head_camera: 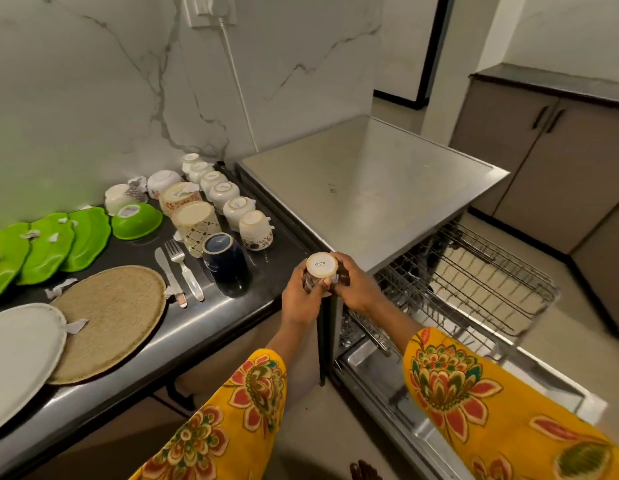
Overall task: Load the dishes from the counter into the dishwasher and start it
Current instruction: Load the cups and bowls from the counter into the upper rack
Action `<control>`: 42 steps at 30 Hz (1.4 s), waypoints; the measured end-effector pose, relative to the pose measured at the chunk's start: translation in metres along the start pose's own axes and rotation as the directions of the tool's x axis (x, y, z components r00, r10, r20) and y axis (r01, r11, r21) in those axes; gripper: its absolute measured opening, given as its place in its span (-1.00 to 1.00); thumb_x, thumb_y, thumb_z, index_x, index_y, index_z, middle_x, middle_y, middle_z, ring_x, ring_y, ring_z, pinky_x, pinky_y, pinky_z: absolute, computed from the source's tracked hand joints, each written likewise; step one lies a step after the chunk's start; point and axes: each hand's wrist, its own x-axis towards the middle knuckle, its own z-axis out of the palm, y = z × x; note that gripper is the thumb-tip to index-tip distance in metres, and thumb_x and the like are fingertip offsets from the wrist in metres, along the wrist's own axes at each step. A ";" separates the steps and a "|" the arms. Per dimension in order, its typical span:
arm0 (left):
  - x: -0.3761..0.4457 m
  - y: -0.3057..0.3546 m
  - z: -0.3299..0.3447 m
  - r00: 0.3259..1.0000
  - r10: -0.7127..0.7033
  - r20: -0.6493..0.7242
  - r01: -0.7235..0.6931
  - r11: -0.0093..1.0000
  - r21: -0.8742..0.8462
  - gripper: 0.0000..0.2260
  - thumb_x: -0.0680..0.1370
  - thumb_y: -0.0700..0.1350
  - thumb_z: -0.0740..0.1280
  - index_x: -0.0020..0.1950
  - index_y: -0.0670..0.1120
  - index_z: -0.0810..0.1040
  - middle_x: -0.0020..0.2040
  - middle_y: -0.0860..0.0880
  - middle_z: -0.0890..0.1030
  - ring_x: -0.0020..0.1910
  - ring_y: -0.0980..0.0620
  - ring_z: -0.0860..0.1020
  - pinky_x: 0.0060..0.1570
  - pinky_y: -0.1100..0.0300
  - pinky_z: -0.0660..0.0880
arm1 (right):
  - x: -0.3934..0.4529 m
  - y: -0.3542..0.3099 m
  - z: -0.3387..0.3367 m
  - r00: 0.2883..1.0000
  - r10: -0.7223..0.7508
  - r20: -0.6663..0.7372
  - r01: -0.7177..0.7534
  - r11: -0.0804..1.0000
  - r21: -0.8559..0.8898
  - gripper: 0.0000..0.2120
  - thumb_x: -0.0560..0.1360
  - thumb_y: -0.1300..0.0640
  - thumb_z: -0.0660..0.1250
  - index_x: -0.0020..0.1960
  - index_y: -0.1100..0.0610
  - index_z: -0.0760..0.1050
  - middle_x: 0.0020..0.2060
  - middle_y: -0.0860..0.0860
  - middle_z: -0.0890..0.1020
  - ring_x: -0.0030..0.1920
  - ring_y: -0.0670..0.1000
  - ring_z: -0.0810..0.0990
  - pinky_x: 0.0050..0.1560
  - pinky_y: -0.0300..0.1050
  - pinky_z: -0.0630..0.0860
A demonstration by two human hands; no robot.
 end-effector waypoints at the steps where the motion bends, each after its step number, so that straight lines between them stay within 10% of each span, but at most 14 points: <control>1: -0.004 0.000 0.006 1.000 0.002 0.022 -0.002 1.000 -0.001 -0.51 0.48 -0.17 0.42 0.38 -0.13 0.37 0.26 -0.08 0.53 0.27 -0.01 0.48 0.29 0.04 0.42 | -0.007 0.004 -0.005 1.000 0.013 -0.013 -0.013 1.000 -0.009 -0.42 0.49 0.18 0.38 0.44 0.03 0.24 0.27 0.07 0.50 0.28 0.06 0.47 0.24 -0.15 0.39; 24: -0.047 -0.024 0.206 0.804 -0.235 0.547 0.203 0.972 0.119 -0.58 0.50 -0.22 0.38 0.35 -0.14 0.43 0.20 -0.09 0.55 0.19 -0.02 0.50 0.21 0.09 0.45 | -0.078 0.175 -0.137 0.906 0.418 -0.064 -0.417 0.909 0.028 -0.33 0.39 0.03 0.48 0.39 0.05 0.25 0.29 0.04 0.49 0.22 0.00 0.47 0.16 -0.14 0.40; 32: -0.051 -0.116 0.280 0.728 -0.444 0.522 0.322 0.894 0.311 -0.39 0.27 0.03 0.41 0.31 -0.09 0.50 0.18 -0.16 0.55 0.14 -0.09 0.55 0.17 -0.09 0.51 | -0.088 0.245 -0.142 0.839 0.544 0.004 -0.543 0.837 0.068 -0.41 0.41 0.03 0.47 0.33 0.07 0.27 0.23 0.02 0.52 0.23 0.03 0.48 0.25 -0.02 0.43; 42: -0.071 -0.108 0.302 0.649 -0.626 0.433 0.391 0.762 0.516 -0.55 0.45 -0.31 0.40 0.33 -0.15 0.47 0.22 -0.13 0.53 0.21 -0.07 0.50 0.17 0.13 0.47 | -0.091 0.308 -0.121 0.752 0.652 0.100 -0.658 0.750 0.062 -0.43 0.40 0.13 0.47 0.30 0.11 0.28 0.26 0.06 0.51 0.26 0.08 0.46 0.16 -0.12 0.43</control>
